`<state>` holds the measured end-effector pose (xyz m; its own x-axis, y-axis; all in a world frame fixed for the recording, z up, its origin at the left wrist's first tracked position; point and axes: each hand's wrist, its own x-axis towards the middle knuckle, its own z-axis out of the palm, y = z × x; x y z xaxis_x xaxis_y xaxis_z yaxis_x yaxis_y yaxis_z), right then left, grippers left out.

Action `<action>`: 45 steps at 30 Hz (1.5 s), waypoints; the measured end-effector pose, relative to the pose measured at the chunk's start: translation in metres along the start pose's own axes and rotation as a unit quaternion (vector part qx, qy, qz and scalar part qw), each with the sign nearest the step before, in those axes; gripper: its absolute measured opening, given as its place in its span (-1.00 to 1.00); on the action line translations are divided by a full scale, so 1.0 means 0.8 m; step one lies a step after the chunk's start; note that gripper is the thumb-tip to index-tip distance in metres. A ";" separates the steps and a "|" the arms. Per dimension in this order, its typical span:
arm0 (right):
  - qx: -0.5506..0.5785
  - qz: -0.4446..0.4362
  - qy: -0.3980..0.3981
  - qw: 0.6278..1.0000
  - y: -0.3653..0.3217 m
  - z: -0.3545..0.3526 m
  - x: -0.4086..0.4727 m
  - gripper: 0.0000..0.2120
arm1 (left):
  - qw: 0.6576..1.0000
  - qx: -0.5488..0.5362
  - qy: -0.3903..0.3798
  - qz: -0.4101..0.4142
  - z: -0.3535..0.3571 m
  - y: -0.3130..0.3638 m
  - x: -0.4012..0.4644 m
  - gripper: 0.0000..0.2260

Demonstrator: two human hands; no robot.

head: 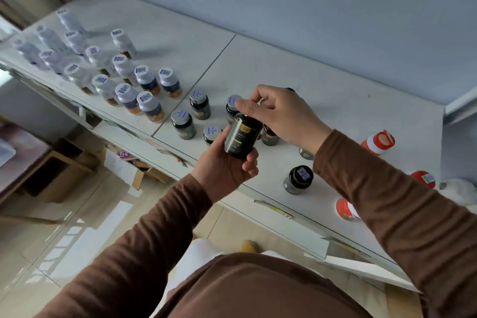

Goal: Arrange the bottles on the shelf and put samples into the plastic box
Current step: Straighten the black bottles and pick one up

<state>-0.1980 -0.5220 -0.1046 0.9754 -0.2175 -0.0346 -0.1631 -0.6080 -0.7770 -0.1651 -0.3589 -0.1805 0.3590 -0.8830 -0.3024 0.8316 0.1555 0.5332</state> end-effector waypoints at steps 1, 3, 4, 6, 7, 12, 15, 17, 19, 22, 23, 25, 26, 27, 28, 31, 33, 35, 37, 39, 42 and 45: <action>-0.026 -0.009 -0.002 1.000 0.003 -0.004 -0.001 -0.61 | 1.000 0.014 0.013 0.013 -0.001 0.001 -0.001 -0.57; -0.065 -0.021 -0.015 0.998 0.016 -0.012 -0.002 -0.72 | 0.993 0.090 0.045 0.058 -0.005 0.003 -0.003 -0.61; -0.065 -0.024 -0.030 0.997 0.023 -0.015 -0.003 -0.75 | 0.981 0.165 0.066 0.085 -0.009 0.004 -0.004 -0.63; -0.067 -0.033 -0.067 0.995 0.036 -0.020 -0.007 -0.68 | 0.921 0.350 0.115 0.126 -0.014 0.005 -0.002 -0.58; -0.076 -0.039 -0.083 0.993 0.040 -0.020 -0.010 -0.63 | 0.886 0.420 0.140 0.137 -0.015 0.003 -0.001 -0.53; -0.110 -0.057 -0.080 0.989 0.048 0.000 -0.025 -0.54 | 0.800 0.541 0.211 0.153 -0.022 -0.017 0.006 -0.52; -0.158 -0.065 -0.078 0.982 0.058 0.018 -0.024 -0.63 | 0.737 0.629 0.206 0.136 -0.034 -0.024 0.004 -0.49; -0.211 -0.073 -0.080 0.971 0.066 0.031 -0.022 -0.64 | 0.685 0.686 0.214 0.122 -0.042 -0.026 -0.002 -0.48; -0.246 -0.077 -0.083 0.963 0.072 0.042 -0.021 -0.62 | 0.635 0.733 0.217 0.111 -0.046 -0.023 -0.010 -0.52; -0.271 -0.080 -0.089 0.955 0.078 0.053 -0.020 -0.61 | 0.533 0.813 0.216 0.094 -0.045 -0.015 -0.019 -0.60; -0.278 -0.085 -0.090 0.953 0.080 0.056 -0.020 -0.61 | 0.506 0.829 0.221 0.089 -0.043 -0.012 -0.020 -0.60; -0.289 -0.089 -0.093 0.949 0.084 0.061 -0.021 -0.59 | 0.475 0.846 0.230 0.082 -0.041 -0.008 -0.020 -0.59; -0.291 -0.090 -0.094 0.948 0.086 0.063 -0.021 -0.58 | 0.465 0.851 0.232 0.080 -0.039 -0.006 -0.019 -0.58; -0.292 -0.089 -0.095 0.948 0.088 0.065 -0.021 -0.58 | 0.458 0.854 0.234 0.077 -0.037 -0.006 -0.019 -0.57; -0.292 -0.086 -0.099 0.947 0.089 0.065 -0.021 -0.57 | 0.455 0.855 0.235 0.076 -0.035 -0.005 -0.018 -0.57; -0.265 -0.069 -0.122 0.954 0.083 0.054 -0.021 -0.51 | 0.458 0.854 0.234 0.083 -0.026 -0.002 -0.018 -0.59; -0.199 -0.048 -0.089 0.975 0.074 0.032 -0.018 -0.54 | 0.457 0.852 0.233 0.103 -0.017 0.004 -0.017 -0.63; -0.169 -0.043 -0.006 0.985 0.072 0.005 -0.008 -0.64 | 0.453 0.851 0.232 0.127 -0.009 0.013 -0.014 -0.66; -0.189 -0.033 0.035 0.981 0.081 -0.016 0.004 -0.69 | 0.453 0.848 0.233 0.143 -0.001 0.025 -0.006 -0.68; -0.234 -0.024 0.003 0.972 0.093 -0.023 0.016 -0.65 | 0.460 0.843 0.237 0.150 0.005 0.036 0.007 -0.70; -0.297 -0.022 -0.097 0.950 0.107 -0.007 0.031 -0.54 | 0.463 0.843 0.234 0.146 0.010 0.051 0.032 -0.72; -0.336 -0.027 -0.133 0.932 0.114 0.009 0.041 -0.57 | 0.466 0.846 0.226 0.127 0.013 0.058 0.054 -0.72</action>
<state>-0.1801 -0.5791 -0.1814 0.9724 -0.0307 -0.2312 -0.0820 -0.9731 -0.2155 -0.1156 -0.3946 -0.1605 0.7259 -0.6877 0.0089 -0.6488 -0.6804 0.3407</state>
